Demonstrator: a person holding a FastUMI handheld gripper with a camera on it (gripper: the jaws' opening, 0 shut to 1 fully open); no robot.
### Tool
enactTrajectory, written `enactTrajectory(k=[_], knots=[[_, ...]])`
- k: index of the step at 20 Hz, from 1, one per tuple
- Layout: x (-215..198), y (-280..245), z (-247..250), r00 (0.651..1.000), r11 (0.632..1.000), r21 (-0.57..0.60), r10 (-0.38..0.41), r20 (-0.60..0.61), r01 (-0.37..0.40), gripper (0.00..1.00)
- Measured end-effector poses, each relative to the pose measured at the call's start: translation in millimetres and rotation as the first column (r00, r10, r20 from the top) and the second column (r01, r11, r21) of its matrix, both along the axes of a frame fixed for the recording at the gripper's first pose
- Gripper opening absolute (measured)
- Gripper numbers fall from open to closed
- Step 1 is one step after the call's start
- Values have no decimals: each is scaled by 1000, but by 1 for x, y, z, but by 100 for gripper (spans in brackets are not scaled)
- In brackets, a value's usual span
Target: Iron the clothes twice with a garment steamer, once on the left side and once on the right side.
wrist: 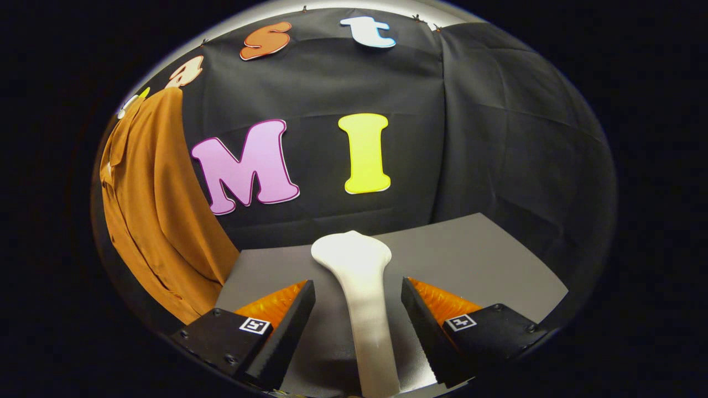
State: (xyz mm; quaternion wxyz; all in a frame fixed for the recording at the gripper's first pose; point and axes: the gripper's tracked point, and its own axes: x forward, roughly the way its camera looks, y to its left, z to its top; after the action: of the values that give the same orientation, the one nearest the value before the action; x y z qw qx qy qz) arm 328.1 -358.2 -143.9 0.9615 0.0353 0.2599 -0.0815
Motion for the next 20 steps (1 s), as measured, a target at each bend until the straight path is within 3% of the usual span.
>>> enactTrajectory(k=[13, 16, 19, 20], knots=[[14, -4, -29, 981, 1000, 8, 9, -196, -8, 97], [16, -8, -39, 970, 1000, 1, -12, -243, 13, 85], [16, -6, -41, 966, 1000, 4, 0, -257, 1, 54], [15, -7, -38, 967, 1000, -1, 2, -254, -2, 54]])
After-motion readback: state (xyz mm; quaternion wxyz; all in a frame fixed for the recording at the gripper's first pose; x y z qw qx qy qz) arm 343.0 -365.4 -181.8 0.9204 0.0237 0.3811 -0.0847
